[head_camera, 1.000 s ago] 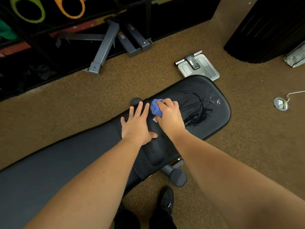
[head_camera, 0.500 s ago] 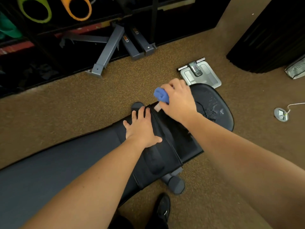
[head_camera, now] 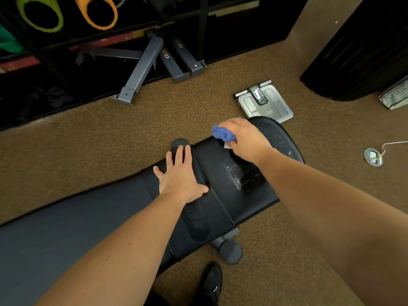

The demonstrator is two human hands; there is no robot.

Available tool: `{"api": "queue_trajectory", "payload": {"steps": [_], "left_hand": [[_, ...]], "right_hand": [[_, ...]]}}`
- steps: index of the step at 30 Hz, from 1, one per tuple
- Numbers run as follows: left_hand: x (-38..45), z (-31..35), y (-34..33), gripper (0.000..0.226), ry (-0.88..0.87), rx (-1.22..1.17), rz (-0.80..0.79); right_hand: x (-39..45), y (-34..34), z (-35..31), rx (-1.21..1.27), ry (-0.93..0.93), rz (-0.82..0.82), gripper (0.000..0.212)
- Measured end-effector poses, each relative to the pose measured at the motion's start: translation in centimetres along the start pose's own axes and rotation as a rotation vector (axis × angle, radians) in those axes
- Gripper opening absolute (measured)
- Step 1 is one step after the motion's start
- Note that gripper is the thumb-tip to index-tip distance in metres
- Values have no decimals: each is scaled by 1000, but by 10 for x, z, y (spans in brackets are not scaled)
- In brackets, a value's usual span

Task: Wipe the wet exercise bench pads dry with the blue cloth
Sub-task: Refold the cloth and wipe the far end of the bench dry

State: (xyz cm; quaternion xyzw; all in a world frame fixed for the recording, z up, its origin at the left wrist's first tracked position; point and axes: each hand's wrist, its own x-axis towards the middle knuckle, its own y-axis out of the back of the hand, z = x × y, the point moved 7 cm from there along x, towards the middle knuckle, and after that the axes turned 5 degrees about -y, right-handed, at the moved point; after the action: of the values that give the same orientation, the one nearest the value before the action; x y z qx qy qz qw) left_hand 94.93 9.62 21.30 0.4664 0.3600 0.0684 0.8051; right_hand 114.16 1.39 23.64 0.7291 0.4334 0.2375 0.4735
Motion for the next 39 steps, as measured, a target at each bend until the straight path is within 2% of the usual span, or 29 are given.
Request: {"api": "queue_trajectory", "payload": {"steps": [8,16,20,23,29,33,36,39], "left_hand": [[5,1,1,132,12,15,0],[12,1,4,126,1,-6,-73],[18,24,14,104,-174,-76,48],[20,39,1,106,-280,29,24],[23,35,-13,111,-261,114,60],[25,35,-13,111,-260,119,61],[24,35,-14,111,-263,113,76],[25,34,-15,111,-261,105,79]], "right_hand": [[-8,32,54,56,-87,150,34],[-33,46,106,110,-376,168,48],[-69,54,129,195,-541,222,42],[-103,50,137,234,-600,242,40],[-153,49,127,229,-572,323,44],[-160,53,123,213,-582,299,49],[-132,66,104,88,-467,303,54],[-82,65,66,-27,-250,293,53]]}}
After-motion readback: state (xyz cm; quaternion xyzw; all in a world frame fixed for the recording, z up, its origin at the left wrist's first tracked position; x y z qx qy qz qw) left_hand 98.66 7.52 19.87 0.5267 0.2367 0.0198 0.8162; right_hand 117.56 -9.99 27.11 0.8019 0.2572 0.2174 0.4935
